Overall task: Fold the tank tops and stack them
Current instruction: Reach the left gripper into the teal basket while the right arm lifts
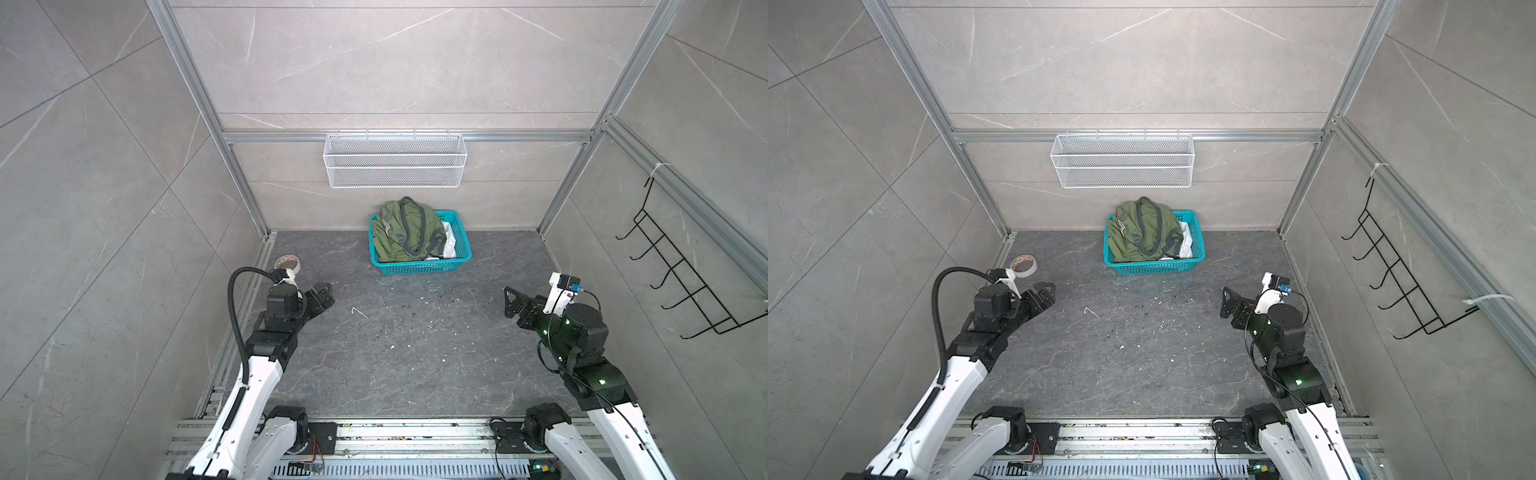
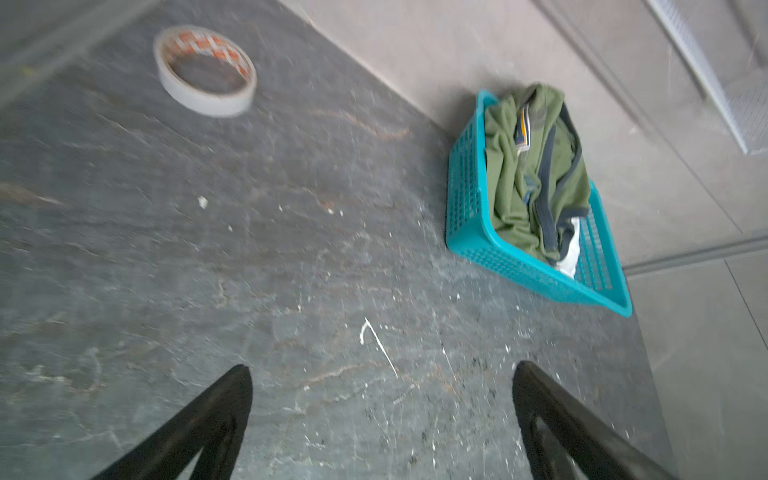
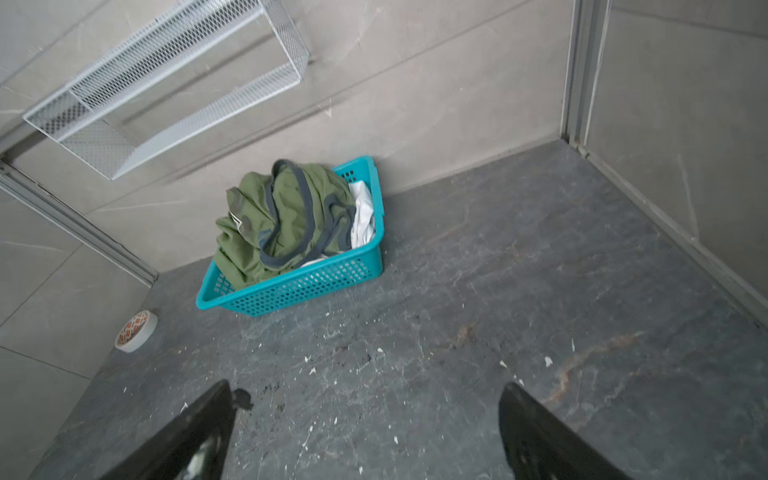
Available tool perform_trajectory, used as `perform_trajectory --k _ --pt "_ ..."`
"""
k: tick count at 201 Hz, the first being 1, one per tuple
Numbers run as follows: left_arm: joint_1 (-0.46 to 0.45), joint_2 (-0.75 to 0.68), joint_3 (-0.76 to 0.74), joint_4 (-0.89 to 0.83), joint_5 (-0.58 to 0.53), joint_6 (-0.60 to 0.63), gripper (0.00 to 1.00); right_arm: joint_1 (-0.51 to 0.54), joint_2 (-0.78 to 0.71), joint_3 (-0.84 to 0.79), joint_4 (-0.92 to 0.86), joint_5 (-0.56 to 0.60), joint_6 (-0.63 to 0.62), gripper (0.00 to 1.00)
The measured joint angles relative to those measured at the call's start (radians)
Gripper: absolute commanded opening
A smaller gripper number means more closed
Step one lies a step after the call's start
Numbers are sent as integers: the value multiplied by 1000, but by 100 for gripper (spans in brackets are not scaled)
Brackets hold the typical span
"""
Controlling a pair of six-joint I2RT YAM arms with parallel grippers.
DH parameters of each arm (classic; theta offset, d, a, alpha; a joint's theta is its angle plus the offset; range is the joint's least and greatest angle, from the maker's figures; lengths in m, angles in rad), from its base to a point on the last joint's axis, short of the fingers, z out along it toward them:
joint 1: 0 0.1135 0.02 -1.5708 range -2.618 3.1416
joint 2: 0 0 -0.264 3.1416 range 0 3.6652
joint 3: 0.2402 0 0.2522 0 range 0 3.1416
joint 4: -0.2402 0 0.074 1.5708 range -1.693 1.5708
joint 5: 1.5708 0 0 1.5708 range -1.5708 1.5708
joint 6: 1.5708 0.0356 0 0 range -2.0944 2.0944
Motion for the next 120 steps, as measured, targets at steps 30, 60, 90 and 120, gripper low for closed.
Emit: perform_trajectory --k 30,60,90,120 --pt "-140 199 103 -1 3 0 98 0 24 0 -42 -41 34 99" --pt "-268 447 335 6 -36 10 94 0 32 0 -54 -97 71 99" --pt "-363 710 632 -6 -85 35 91 0 31 0 -58 -149 95 100" --pt "-421 977 972 -82 -159 63 91 0 17 0 -82 -174 109 100"
